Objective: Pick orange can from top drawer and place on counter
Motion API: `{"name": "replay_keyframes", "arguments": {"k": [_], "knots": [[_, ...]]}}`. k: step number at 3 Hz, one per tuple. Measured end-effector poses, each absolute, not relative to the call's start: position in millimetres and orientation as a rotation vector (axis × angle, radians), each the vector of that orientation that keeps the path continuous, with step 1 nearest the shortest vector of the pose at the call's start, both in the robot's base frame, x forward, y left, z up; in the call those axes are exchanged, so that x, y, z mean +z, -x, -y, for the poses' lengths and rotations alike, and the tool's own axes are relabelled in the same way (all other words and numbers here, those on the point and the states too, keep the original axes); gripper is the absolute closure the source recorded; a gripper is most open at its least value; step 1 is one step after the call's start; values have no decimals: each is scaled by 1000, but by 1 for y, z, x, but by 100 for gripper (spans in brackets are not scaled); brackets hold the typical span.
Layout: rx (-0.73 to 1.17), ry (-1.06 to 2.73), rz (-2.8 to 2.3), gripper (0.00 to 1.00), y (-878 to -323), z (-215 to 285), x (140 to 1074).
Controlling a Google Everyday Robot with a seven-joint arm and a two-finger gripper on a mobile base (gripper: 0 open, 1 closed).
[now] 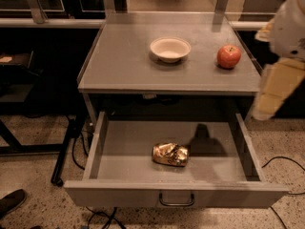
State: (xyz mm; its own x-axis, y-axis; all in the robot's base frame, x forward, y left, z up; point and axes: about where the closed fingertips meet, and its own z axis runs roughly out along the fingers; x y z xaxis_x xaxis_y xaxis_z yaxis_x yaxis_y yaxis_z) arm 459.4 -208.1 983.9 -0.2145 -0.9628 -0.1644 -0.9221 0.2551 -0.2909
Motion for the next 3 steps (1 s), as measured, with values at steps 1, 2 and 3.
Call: {"name": "replay_keyframes", "arguments": {"k": [1,2,3], "knots": [[-191,1763,-2226,0,-477,183,968],[-108,1794,-2210,0,-483,155,945],[-95,1797,-2207,0,-483,151,943]]}}
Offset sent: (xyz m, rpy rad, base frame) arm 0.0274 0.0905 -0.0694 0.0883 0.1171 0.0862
